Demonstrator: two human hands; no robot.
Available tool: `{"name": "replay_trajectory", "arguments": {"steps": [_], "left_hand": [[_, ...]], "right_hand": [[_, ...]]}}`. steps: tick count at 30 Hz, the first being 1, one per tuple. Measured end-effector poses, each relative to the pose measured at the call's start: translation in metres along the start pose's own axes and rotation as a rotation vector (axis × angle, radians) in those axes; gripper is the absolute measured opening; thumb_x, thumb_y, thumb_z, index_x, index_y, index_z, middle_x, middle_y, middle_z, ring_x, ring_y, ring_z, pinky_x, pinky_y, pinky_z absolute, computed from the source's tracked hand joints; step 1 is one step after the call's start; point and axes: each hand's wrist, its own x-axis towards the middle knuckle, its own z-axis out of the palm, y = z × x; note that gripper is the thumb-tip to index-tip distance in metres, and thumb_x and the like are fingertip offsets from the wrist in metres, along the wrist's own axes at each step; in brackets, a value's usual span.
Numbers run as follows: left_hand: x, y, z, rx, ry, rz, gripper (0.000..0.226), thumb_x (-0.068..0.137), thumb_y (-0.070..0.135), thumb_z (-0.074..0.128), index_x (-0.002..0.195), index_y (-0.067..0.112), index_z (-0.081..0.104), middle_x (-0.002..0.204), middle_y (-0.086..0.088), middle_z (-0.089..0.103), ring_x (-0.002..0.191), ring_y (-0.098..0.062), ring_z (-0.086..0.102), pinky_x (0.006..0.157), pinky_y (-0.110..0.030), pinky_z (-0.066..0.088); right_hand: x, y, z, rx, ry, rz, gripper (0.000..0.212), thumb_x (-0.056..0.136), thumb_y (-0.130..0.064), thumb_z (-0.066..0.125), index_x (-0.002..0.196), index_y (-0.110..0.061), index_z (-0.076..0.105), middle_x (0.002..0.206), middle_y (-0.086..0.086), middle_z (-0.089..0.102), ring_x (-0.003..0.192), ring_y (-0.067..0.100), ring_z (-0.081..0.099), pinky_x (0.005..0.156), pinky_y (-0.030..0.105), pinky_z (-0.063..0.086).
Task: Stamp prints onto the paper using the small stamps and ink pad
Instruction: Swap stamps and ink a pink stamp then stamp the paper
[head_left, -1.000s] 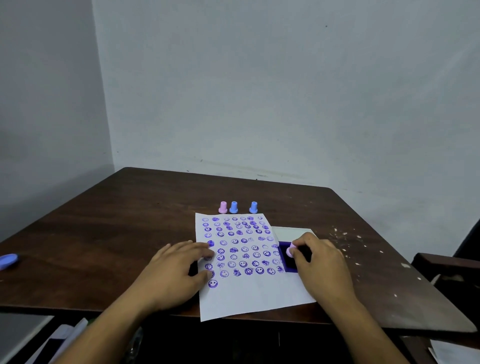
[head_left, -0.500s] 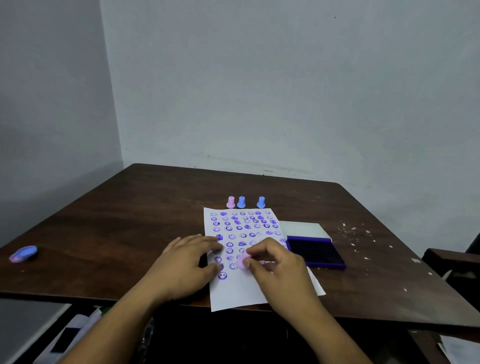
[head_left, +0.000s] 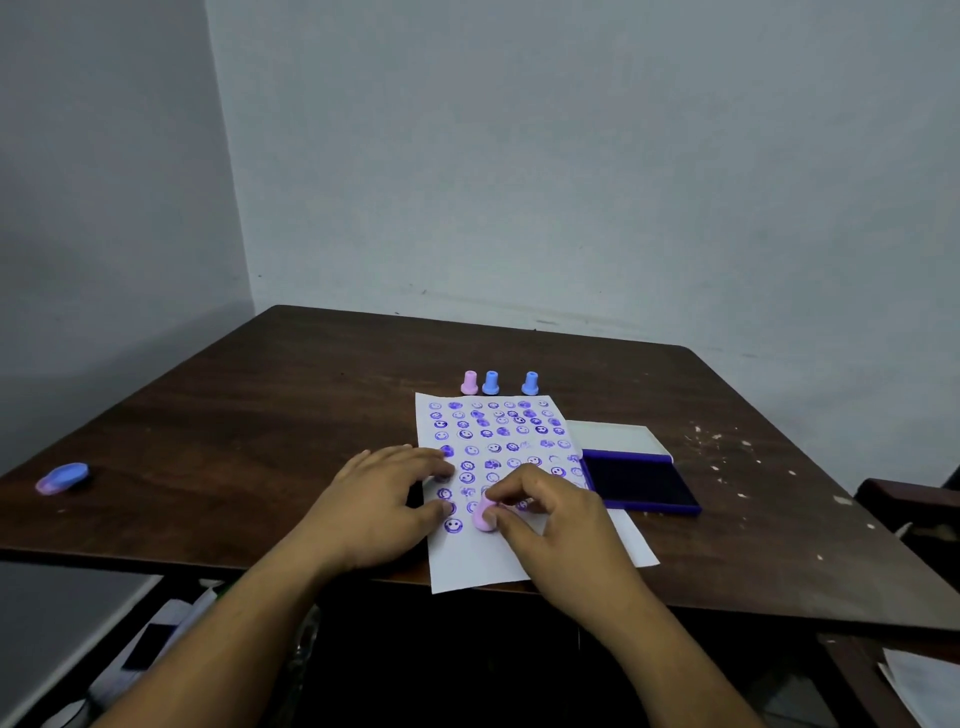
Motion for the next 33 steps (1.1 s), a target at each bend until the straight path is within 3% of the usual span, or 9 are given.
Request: {"name": "replay_trajectory", "arguments": {"steps": [4, 10, 13, 18, 29, 33], "left_hand": [[0.0001, 0.0008, -0.0006, 0.001, -0.011, -0.002, 0.058, 0.08, 0.067, 0.043, 0.135, 0.051, 0.049, 0.15, 0.032, 0.039, 0.144, 0.001, 0.024, 0.121, -0.041, 0.016], [-0.0004, 0.0018, -0.0006, 0.0, -0.002, 0.0, 0.059, 0.08, 0.066, 0.044, 0.136, 0.049, 0.05, 0.15, 0.031, 0.04, 0.144, 0.001, 0.025, 0.122, -0.041, 0.016], [-0.0004, 0.0015, -0.0001, 0.001, 0.001, 0.001, 0.06, 0.079, 0.067, 0.042, 0.136, 0.049, 0.05, 0.15, 0.031, 0.039, 0.144, 0.001, 0.025, 0.122, -0.041, 0.016], [-0.0001, 0.0013, 0.0011, 0.003, 0.014, 0.003, 0.06, 0.078, 0.066, 0.042, 0.135, 0.049, 0.051, 0.149, 0.032, 0.04, 0.144, 0.0, 0.026, 0.121, -0.042, 0.018], [0.0, 0.0009, 0.0014, 0.002, 0.018, 0.004, 0.059, 0.079, 0.067, 0.043, 0.135, 0.05, 0.051, 0.149, 0.032, 0.04, 0.144, 0.001, 0.026, 0.121, -0.042, 0.018], [0.0001, 0.0, 0.0015, 0.002, 0.012, 0.001, 0.06, 0.078, 0.069, 0.042, 0.135, 0.051, 0.05, 0.149, 0.033, 0.04, 0.144, 0.001, 0.025, 0.121, -0.041, 0.017]], "right_hand": [[-0.0004, 0.0004, 0.0032, -0.046, 0.007, -0.056, 0.008, 0.092, -0.036, 0.077, 0.098, -0.035, 0.072, 0.098, -0.02, 0.073, 0.101, 0.005, 0.063, 0.089, 0.033, 0.054], [-0.0004, 0.0, 0.0025, -0.087, 0.007, -0.054, 0.01, 0.088, -0.044, 0.065, 0.096, -0.04, 0.069, 0.102, -0.028, 0.071, 0.104, 0.001, 0.062, 0.087, 0.028, 0.054], [-0.0033, -0.0035, 0.0017, -0.121, 0.021, -0.103, 0.023, 0.083, -0.031, 0.051, 0.095, -0.042, 0.067, 0.102, -0.032, 0.07, 0.106, 0.001, 0.062, 0.089, 0.026, 0.055], [-0.0048, -0.0015, 0.0024, -0.129, 0.054, -0.124, 0.04, 0.078, -0.01, 0.048, 0.093, -0.042, 0.067, 0.103, -0.033, 0.071, 0.111, 0.002, 0.063, 0.092, 0.024, 0.055], [-0.0047, -0.0004, 0.0033, -0.109, 0.06, -0.138, 0.034, 0.084, -0.016, 0.054, 0.1, -0.045, 0.064, 0.107, -0.032, 0.07, 0.11, 0.0, 0.063, 0.091, 0.025, 0.056], [-0.0061, -0.0004, 0.0047, -0.091, 0.076, -0.151, 0.021, 0.085, -0.026, 0.058, 0.098, -0.04, 0.067, 0.106, -0.031, 0.071, 0.108, 0.001, 0.064, 0.09, 0.028, 0.056]]}}
